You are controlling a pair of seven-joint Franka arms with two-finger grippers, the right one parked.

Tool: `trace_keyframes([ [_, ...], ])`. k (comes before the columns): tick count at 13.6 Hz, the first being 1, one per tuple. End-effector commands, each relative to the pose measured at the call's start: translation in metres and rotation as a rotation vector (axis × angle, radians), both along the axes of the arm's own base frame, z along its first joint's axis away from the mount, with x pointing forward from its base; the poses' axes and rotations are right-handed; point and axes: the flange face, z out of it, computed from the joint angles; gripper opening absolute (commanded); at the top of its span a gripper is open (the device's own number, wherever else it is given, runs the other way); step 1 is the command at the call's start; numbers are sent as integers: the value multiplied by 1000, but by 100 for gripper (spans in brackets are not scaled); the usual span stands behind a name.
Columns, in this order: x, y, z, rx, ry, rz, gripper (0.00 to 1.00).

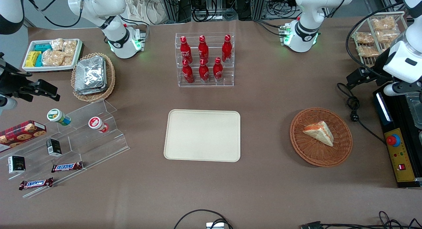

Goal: Place sandwich from basket to tray
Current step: 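Move the left gripper down over the wrapped sandwich in the wicker basket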

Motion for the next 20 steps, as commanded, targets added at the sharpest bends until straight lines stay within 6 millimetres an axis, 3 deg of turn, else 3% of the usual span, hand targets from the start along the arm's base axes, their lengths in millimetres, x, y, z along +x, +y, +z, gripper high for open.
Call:
trace_keyframes([
  [1, -1, 1, 0, 10, -9, -10, 100],
  [3, 5, 4, -2, 20, -53, -15, 100],
  [6, 8, 7, -32, 26, -35, 44, 100],
  [8, 14, 41, -71, 16, -28, 315, 100],
  [11, 20, 60, -135, -16, -75, 584, 100],
  [15, 27, 59, -220, -20, -66, 764, 100],
  [20, 45, 44, -291, -17, -58, 865, 100],
])
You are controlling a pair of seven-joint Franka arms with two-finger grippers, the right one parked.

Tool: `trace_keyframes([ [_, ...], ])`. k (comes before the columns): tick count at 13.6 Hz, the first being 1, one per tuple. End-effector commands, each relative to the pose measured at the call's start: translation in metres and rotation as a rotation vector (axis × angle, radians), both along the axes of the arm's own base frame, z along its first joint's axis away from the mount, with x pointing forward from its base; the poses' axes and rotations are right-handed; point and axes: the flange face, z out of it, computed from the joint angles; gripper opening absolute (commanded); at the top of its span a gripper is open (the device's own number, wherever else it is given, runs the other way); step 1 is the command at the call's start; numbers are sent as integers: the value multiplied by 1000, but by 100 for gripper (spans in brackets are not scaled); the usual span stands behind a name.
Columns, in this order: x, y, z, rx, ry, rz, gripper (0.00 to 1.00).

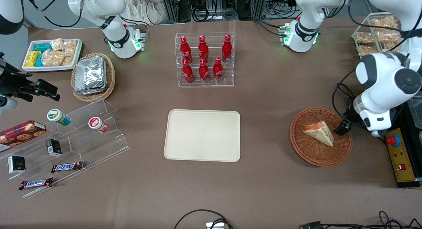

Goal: Place sandwich from basket to tray
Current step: 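Move the left gripper down over the wrapped sandwich in the wicker basket, then close the left gripper on the sandwich wedge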

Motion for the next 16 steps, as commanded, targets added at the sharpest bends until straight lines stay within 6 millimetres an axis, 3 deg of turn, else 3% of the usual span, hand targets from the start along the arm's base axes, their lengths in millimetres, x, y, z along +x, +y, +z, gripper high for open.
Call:
trace_keyframes([
  [1, 5, -8, -24, -10, 7, 59, 100],
  [4, 7, -9, -39, -41, 11, 96, 100],
  [7, 4, -24, -56, -40, 7, 78, 100],
  [13, -9, -25, -84, -36, 42, 91, 100],
  [14, -9, -25, -87, -35, 51, 91, 95],
  [16, -7, -26, -84, -35, 55, 68, 31],
])
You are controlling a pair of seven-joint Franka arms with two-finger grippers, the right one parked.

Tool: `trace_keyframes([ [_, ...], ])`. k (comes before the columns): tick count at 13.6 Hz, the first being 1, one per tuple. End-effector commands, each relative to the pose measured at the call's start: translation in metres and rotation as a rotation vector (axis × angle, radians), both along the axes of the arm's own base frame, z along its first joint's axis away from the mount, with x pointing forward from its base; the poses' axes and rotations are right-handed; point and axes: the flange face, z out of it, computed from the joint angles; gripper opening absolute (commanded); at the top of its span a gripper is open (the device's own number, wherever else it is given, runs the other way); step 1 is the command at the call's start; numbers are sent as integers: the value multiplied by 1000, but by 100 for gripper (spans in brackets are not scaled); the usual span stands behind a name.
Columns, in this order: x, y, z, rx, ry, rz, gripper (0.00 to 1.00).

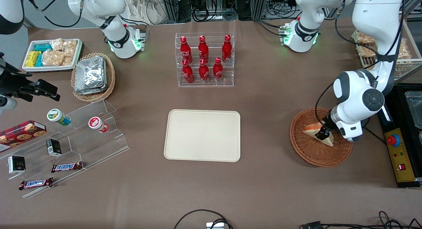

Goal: Place sandwich from basket to tray
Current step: 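Close the left gripper on the sandwich wedge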

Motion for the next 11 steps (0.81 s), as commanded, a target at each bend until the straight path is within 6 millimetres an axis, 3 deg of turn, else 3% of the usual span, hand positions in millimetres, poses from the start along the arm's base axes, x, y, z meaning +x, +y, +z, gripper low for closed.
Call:
trace_keyframes([
  [1, 3, -2, 6, -1, -1, -8, 0],
  [4, 8, -5, 24, -1, 39, -106, 0],
  [7, 16, -5, 59, -5, 41, -145, 0],
  [8, 21, -5, 75, -1, 55, -177, 0],
  [11, 43, -9, 154, 16, 65, -388, 0],
])
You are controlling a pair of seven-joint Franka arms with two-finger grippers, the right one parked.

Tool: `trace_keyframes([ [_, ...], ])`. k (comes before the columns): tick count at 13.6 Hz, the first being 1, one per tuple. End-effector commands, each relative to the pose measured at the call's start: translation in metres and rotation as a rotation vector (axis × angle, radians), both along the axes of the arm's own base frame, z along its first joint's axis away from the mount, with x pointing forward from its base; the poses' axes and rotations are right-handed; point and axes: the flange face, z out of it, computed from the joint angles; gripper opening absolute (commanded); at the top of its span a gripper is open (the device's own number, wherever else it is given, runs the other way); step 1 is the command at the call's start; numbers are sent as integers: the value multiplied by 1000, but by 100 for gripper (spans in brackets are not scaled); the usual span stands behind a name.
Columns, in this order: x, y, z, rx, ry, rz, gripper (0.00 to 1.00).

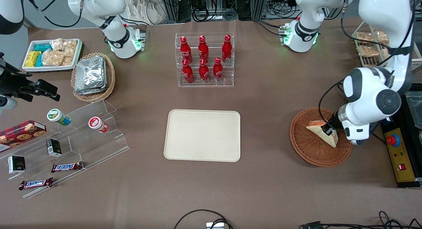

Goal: Place sandwich from basket to tray
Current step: 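Lift the sandwich and carry it with the left gripper to the cream tray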

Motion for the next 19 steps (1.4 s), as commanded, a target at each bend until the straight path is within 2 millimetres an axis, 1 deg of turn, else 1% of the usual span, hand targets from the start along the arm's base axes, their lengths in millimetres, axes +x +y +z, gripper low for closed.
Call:
trace_keyframes([
  [1, 20, -9, 85, 6, -8, -225, 0],
  [2, 25, -21, 115, 2, -21, -326, 0],
  [3, 28, -28, 140, -6, -36, -396, 0],
  [4, 28, -39, 161, -16, -39, -488, 0],
  [5, 26, -62, 179, -30, -32, -606, 0],
  [6, 24, -81, 195, -40, -40, -685, 0],
  [7, 20, -108, 212, -46, -60, -744, 0],
  [8, 17, -129, 215, -54, -51, -779, 0],
  [9, 16, -156, 218, -61, -54, -822, 0],
  [10, 18, -183, 211, -67, -34, -857, 0],
  [11, 17, -215, 206, -66, -24, -884, 0],
  [12, 19, -241, 199, -67, -22, -866, 0],
  [13, 21, -260, 184, -74, -9, -846, 0],
  [14, 21, -285, 165, -74, 6, -853, 0],
  [15, 19, -307, 152, -73, 15, -878, 0],
  [17, 17, -341, 108, -62, 64, -893, 0],
  [19, 14, -370, 70, -52, 71, -886, 0],
])
